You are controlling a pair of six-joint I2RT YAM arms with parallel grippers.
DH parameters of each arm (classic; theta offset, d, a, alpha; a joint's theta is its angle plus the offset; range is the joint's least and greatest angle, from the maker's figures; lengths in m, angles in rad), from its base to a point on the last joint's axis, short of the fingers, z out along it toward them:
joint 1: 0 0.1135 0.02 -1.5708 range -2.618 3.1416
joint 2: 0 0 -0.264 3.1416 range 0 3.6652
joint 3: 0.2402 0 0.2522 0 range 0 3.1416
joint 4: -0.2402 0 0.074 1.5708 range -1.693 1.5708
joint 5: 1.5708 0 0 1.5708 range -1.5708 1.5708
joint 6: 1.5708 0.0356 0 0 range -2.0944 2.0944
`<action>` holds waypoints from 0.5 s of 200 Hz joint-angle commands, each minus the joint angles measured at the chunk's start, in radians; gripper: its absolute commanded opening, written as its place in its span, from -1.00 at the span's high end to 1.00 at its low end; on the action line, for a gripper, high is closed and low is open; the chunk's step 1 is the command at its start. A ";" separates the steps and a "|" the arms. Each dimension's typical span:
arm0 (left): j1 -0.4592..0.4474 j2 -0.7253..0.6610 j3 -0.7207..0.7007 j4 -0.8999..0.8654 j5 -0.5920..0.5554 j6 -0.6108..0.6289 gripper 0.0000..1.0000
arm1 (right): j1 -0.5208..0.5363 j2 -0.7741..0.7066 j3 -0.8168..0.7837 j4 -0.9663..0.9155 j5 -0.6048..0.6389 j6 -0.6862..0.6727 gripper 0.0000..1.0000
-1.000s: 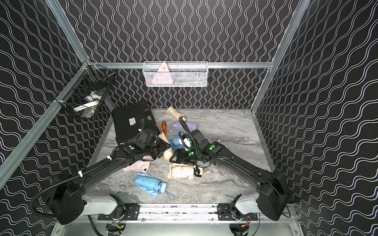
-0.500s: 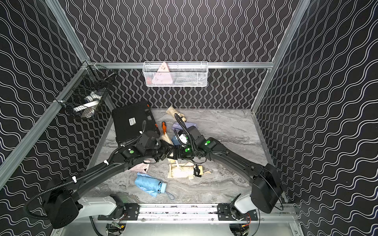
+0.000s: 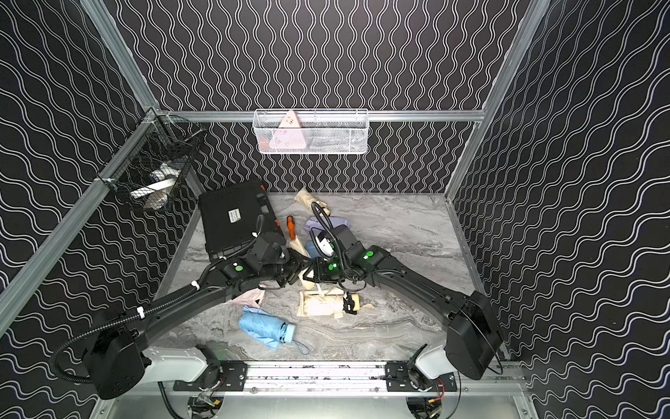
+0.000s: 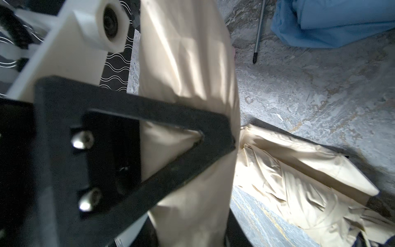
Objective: Take umbrellas out of sleeves
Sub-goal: Pick up the umbrella from the center of the board.
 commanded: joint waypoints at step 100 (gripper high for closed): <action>0.248 -0.231 -0.006 -0.111 0.431 0.728 -0.98 | -0.279 -0.185 -0.195 0.214 -0.551 0.173 0.63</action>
